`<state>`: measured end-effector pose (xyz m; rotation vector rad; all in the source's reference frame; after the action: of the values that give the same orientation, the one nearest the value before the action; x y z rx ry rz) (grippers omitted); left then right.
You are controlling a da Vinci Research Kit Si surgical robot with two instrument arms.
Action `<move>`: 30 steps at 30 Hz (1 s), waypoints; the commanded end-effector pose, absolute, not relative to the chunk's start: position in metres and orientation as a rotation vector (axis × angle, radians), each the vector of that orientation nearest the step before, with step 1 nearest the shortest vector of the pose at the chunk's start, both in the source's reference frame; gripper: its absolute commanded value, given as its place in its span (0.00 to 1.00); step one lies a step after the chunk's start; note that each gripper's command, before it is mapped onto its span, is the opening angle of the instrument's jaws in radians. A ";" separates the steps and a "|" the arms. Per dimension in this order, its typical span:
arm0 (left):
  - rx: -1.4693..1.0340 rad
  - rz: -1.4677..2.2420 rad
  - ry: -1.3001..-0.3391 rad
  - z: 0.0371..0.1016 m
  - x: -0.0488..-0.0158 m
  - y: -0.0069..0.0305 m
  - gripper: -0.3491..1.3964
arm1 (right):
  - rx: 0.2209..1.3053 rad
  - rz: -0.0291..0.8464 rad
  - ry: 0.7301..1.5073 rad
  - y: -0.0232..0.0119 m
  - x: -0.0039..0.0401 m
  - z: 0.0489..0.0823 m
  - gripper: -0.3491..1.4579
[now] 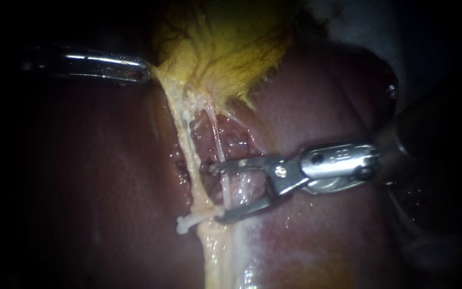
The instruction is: Going back first clip left tube
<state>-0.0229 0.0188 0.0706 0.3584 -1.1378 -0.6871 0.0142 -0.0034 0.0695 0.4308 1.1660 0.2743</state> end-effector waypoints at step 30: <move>0.334 -0.688 -1.136 0.0736 -0.0257 0.0181 0.00 | 0.321 0.277 1.148 0.0009 0.0052 0.0618 0.53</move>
<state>-0.0260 0.0180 0.0739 0.3315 -1.1365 -0.6884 0.0052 0.0009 0.0618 0.3211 1.1477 0.2777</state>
